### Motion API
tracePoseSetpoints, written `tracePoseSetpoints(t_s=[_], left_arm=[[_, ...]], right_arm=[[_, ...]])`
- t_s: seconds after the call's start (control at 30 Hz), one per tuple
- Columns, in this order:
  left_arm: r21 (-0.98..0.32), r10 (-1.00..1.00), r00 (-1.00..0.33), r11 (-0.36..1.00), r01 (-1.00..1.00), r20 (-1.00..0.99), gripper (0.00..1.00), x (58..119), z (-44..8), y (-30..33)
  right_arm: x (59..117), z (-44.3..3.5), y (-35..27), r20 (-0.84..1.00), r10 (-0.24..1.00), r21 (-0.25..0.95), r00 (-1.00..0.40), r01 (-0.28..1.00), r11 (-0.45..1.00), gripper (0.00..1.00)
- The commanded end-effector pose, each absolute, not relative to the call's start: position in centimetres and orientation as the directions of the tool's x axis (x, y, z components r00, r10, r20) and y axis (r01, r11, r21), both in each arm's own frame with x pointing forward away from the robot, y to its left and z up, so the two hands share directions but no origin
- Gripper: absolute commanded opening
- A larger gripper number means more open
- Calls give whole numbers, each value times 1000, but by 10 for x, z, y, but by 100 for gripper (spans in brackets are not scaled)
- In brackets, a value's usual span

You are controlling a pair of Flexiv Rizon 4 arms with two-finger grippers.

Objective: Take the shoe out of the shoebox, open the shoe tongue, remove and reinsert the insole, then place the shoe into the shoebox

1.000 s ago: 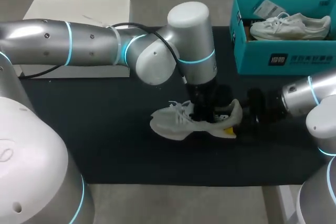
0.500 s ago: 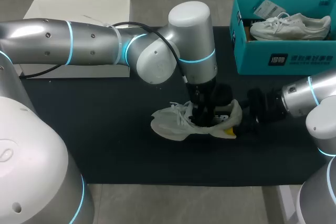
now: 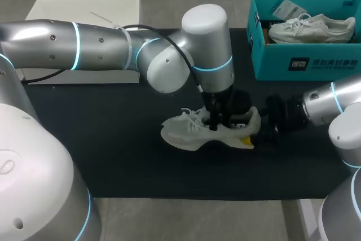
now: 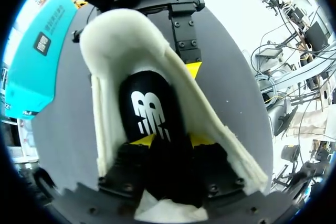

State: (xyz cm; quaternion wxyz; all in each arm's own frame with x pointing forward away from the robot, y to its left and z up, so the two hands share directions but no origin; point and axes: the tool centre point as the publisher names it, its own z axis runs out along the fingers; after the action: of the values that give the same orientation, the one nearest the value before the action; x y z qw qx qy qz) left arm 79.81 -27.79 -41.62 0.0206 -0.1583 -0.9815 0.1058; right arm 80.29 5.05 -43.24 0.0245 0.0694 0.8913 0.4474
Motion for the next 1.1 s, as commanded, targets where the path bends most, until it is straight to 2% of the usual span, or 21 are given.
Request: tracePoseSetpoints(t_s=[0.03,0.27,0.53,1.1], left_arm=[[-205,301,-953,932,297,-11,40,797,-433,-277],[-208,338,-941,923,325,31,43,787,-434,-277],[-188,330,-943,930,316,44,40,784,-442,-276],[-202,266,-952,935,293,-148,42,803,-474,-282]], right_arm=[[805,-439,52,18,149,800,-989,103,591,0],[805,-439,52,18,149,800,-989,103,591,0],[805,-439,52,18,149,800,-989,103,591,0],[805,-439,52,18,149,800,-989,103,591,0]])
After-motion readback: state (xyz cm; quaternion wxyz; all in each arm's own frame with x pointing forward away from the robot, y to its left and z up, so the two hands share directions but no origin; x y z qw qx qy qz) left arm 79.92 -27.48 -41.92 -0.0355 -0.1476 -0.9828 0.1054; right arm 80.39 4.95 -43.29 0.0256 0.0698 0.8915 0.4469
